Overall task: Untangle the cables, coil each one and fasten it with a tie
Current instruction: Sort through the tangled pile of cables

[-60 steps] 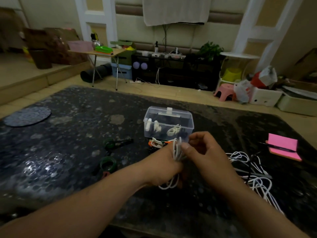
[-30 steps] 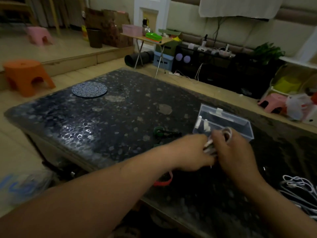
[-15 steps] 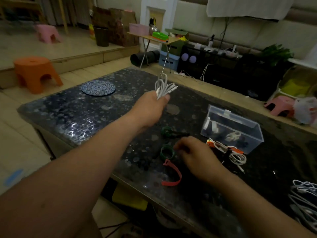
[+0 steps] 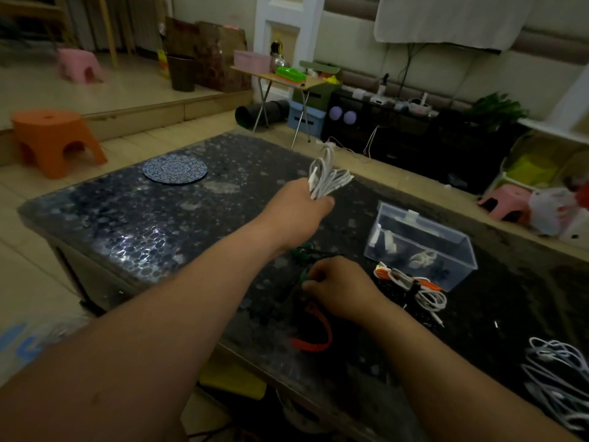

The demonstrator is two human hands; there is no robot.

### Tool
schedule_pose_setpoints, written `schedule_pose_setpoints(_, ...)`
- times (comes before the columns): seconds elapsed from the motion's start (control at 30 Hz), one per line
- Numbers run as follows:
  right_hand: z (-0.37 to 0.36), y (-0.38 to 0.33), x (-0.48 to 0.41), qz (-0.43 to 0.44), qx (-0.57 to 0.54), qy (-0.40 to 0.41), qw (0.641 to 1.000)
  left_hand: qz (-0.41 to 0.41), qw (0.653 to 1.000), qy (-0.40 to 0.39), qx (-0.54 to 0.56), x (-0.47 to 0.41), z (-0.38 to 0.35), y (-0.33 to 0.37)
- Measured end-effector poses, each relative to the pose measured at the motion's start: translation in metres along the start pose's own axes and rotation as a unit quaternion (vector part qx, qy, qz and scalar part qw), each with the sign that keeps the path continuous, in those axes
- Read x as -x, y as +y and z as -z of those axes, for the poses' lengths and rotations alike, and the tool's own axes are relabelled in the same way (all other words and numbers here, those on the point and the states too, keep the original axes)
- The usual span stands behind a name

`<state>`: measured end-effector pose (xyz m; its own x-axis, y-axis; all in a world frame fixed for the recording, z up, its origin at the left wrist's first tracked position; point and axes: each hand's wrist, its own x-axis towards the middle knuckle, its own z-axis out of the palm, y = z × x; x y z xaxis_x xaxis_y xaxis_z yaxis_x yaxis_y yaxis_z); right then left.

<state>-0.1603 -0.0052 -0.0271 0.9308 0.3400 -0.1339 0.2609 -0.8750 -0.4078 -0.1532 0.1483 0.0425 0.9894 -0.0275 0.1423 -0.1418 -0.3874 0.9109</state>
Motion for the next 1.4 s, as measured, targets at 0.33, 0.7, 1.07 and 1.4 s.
schedule_pose_setpoints(0.33, 0.09, 0.064, 0.087, -0.007, -0.466, 0.001, 0.885, 0.02, 0.97, -0.239, 0.047, 0.021, -0.042, 0.009)
schedule_pose_setpoints(0.7, 0.098, 0.13, 0.138, -0.009, -0.56, 0.069, 0.826, -0.019, 0.937, -0.334, 0.099, 0.029, -0.135, 0.047)
schedule_pose_setpoints(1.07, 0.115, 0.154, 0.154, -0.041, -0.752, 0.221, 0.619, 0.033, 0.916, -0.261, 0.303, 0.026, -0.186, 0.054)
schedule_pose_setpoints(1.4, 0.127, 0.143, 0.18, -0.087, -0.368, 0.349, 0.858, 0.01, 0.973, -0.22, 0.073, 0.04, -0.191, 0.057)
